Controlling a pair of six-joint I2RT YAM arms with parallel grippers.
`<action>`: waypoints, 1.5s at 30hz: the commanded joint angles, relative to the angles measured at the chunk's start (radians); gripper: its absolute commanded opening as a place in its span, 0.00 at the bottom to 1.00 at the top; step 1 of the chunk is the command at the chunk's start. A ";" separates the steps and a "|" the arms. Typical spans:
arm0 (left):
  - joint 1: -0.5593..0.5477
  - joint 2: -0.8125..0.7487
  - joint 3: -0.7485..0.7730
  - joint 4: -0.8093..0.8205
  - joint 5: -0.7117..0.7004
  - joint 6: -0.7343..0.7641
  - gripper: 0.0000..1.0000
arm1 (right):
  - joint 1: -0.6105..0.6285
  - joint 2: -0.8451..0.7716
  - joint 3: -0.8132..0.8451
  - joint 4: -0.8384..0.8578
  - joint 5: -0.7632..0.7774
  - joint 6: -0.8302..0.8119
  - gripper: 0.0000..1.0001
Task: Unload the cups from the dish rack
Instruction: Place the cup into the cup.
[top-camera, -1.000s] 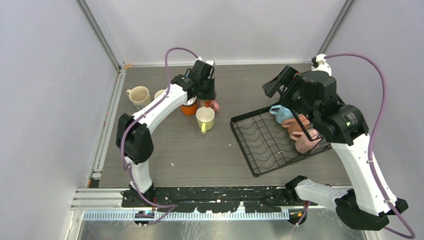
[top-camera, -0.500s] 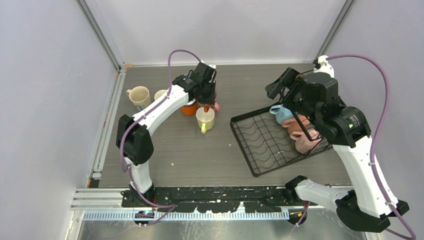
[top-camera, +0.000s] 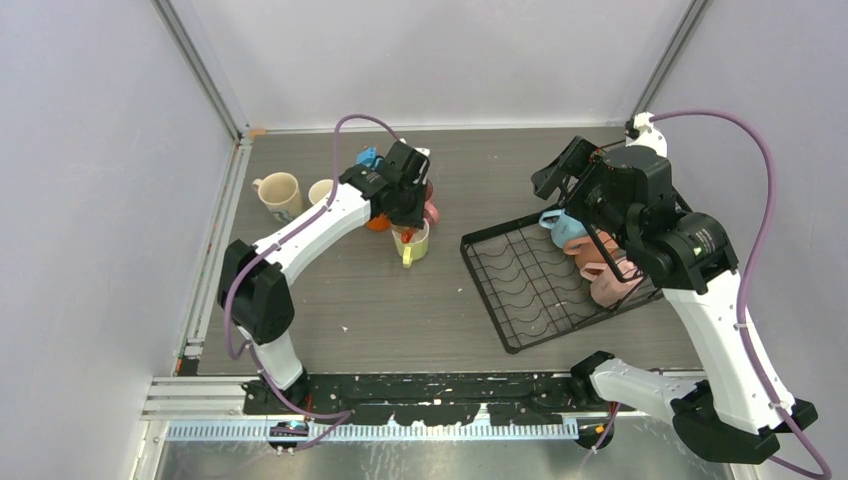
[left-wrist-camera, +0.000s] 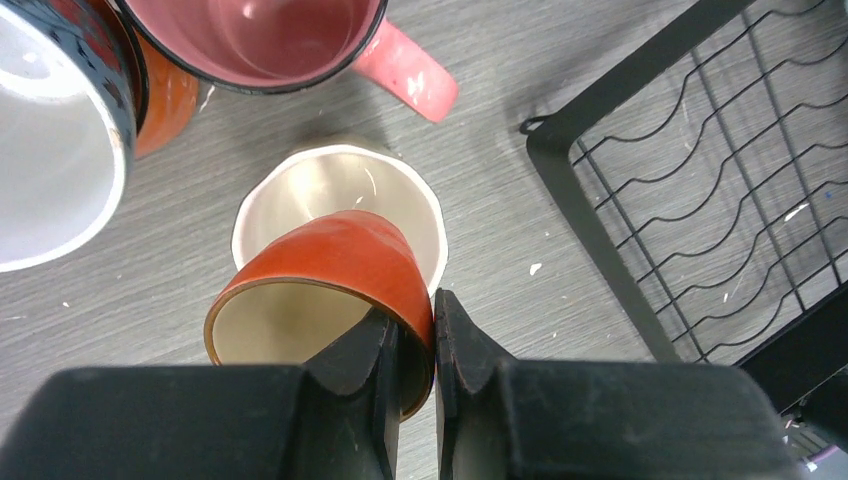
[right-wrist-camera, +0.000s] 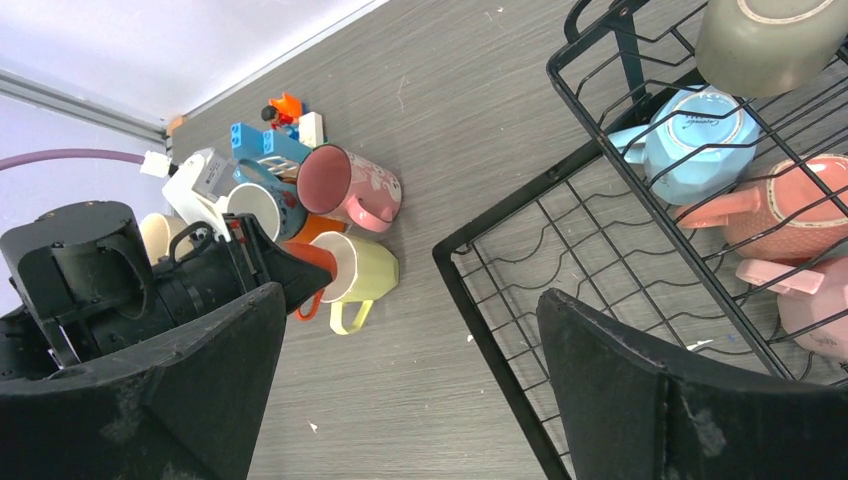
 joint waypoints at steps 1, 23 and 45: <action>-0.012 -0.047 -0.013 0.017 0.010 -0.002 0.00 | 0.002 -0.014 -0.006 0.023 0.025 -0.011 1.00; -0.012 0.022 -0.040 0.065 0.033 -0.002 0.04 | 0.002 -0.029 -0.039 0.022 0.028 -0.007 1.00; -0.012 0.074 -0.006 0.063 0.028 0.020 0.20 | 0.002 -0.027 -0.050 0.019 0.045 -0.018 1.00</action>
